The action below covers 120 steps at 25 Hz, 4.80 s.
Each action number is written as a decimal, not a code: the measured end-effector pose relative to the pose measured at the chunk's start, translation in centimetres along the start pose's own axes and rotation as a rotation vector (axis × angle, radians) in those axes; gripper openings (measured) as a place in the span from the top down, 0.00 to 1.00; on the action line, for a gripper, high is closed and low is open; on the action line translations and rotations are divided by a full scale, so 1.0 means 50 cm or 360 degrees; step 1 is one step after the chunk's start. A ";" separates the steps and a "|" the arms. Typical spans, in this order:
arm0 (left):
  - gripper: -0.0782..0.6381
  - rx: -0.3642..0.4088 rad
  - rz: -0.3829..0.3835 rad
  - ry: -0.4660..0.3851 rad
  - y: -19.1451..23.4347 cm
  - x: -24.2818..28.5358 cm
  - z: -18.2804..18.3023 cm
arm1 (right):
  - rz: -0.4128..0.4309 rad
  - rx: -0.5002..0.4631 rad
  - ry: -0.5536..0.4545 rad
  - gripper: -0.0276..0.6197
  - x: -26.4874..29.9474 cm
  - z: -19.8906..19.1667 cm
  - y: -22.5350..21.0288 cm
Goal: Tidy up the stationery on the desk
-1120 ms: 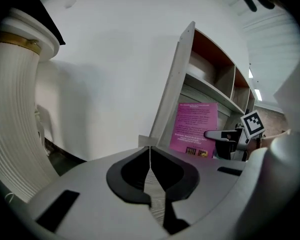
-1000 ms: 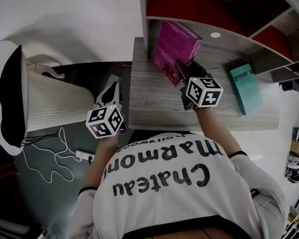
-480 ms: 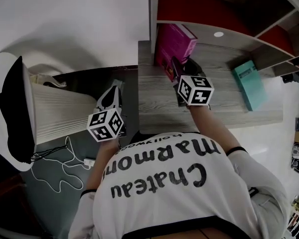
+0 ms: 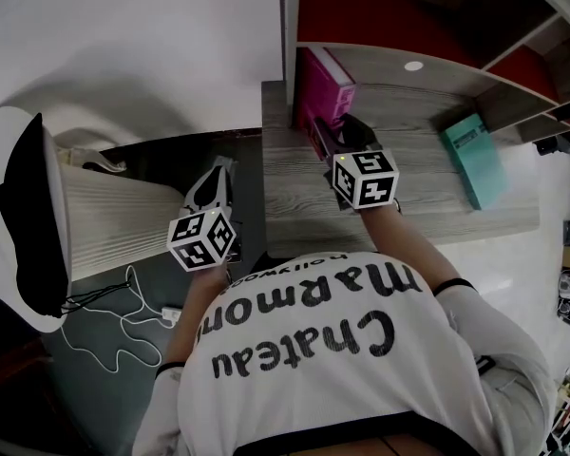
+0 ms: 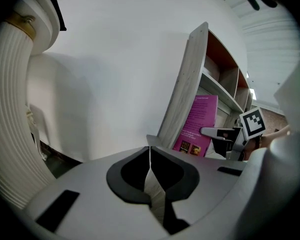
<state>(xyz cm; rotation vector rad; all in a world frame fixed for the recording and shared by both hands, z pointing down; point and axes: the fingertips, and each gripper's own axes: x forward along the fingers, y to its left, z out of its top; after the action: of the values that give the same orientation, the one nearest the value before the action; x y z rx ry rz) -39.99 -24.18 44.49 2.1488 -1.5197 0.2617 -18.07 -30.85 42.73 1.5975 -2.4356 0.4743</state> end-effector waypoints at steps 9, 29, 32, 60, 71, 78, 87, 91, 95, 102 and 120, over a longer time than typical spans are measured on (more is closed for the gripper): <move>0.86 -0.0047 0.0038 -0.0004 0.009 -0.009 -0.013 | 0.0252 -0.0072 0.0110 0.64 -0.001 -0.030 0.055; 0.86 -0.0094 0.0121 -0.0001 0.049 -0.023 -0.031 | 0.0260 -0.0155 0.0203 0.61 0.057 -0.045 0.061; 0.86 -0.0097 0.0126 0.0010 0.051 -0.020 -0.035 | 0.0256 -0.0151 0.0203 0.60 0.068 -0.042 0.062; 0.86 -0.0122 0.0177 0.0037 0.061 -0.028 -0.042 | 0.0239 -0.0020 0.0191 0.58 0.111 -0.023 0.063; 0.86 -0.0100 0.0223 0.0018 0.009 -0.042 -0.049 | 0.0421 0.0070 0.0255 0.51 0.050 -0.064 0.064; 0.86 -0.0089 0.0191 0.0063 -0.138 -0.013 -0.076 | 0.0333 0.0220 0.0367 0.49 -0.097 -0.147 -0.097; 0.86 -0.0075 -0.0175 0.0204 -0.578 0.155 -0.176 | 0.0006 0.0255 0.0426 0.42 -0.426 -0.186 -0.508; 0.86 -0.0029 -0.0316 0.0327 -0.757 0.213 -0.238 | -0.0101 0.0291 0.0466 0.37 -0.541 -0.215 -0.658; 0.86 -0.0061 -0.0465 0.0499 -0.904 0.261 -0.301 | -0.0140 0.0254 0.0546 0.33 -0.615 -0.237 -0.773; 0.70 -0.0160 -0.0741 0.0815 -1.108 0.326 -0.363 | -0.0092 0.0333 0.0733 0.32 -0.662 -0.255 -0.930; 0.53 -0.0410 -0.0624 0.1009 -1.172 0.442 -0.416 | 0.0180 0.0296 0.1154 0.36 -0.583 -0.327 -0.930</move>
<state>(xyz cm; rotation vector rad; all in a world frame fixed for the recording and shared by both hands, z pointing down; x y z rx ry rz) 24.73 -17.07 55.36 1.8566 -0.7205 0.5162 35.94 -17.05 55.84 1.0702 -1.9565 1.1007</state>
